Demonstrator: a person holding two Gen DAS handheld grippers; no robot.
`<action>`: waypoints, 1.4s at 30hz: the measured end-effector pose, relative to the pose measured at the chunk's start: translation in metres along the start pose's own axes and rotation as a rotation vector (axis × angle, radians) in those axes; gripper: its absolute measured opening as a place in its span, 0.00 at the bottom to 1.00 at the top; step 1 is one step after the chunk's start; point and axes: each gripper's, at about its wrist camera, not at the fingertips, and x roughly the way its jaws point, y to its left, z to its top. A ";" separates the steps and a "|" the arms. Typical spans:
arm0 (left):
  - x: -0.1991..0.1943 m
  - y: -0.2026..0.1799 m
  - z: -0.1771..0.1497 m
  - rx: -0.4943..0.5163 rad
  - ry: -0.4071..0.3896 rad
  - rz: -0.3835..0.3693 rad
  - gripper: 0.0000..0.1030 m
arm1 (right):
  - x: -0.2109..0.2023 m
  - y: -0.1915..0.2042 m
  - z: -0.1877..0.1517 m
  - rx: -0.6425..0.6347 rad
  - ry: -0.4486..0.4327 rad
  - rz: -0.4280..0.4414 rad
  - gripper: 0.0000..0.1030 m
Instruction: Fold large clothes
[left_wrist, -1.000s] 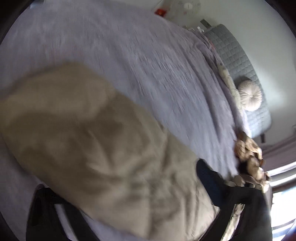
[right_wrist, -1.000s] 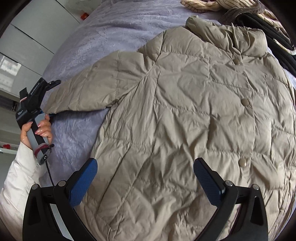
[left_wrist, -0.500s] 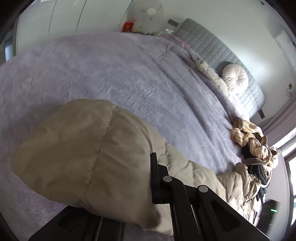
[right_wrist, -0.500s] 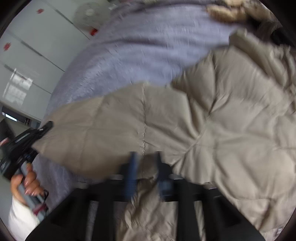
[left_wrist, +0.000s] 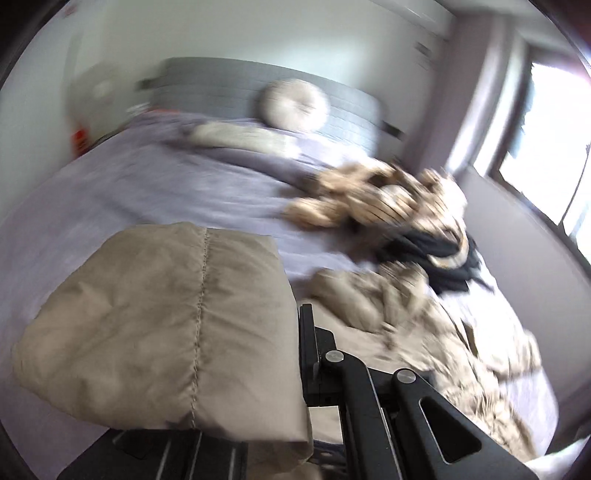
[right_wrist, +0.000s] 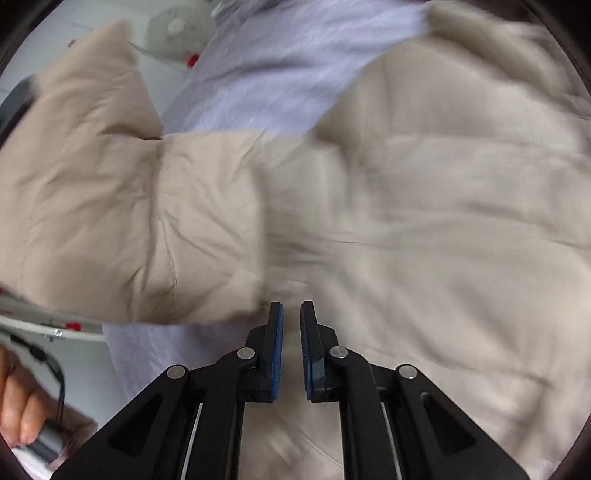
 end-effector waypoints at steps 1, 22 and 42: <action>0.019 -0.026 -0.003 0.045 0.035 -0.024 0.04 | -0.020 -0.018 -0.002 0.016 -0.027 -0.035 0.10; 0.036 -0.066 -0.078 0.164 0.174 0.268 0.95 | -0.132 -0.089 -0.018 -0.082 -0.256 -0.357 0.83; 0.059 0.094 -0.080 -0.337 0.304 0.200 0.95 | -0.091 -0.174 0.038 0.208 -0.242 -0.427 0.82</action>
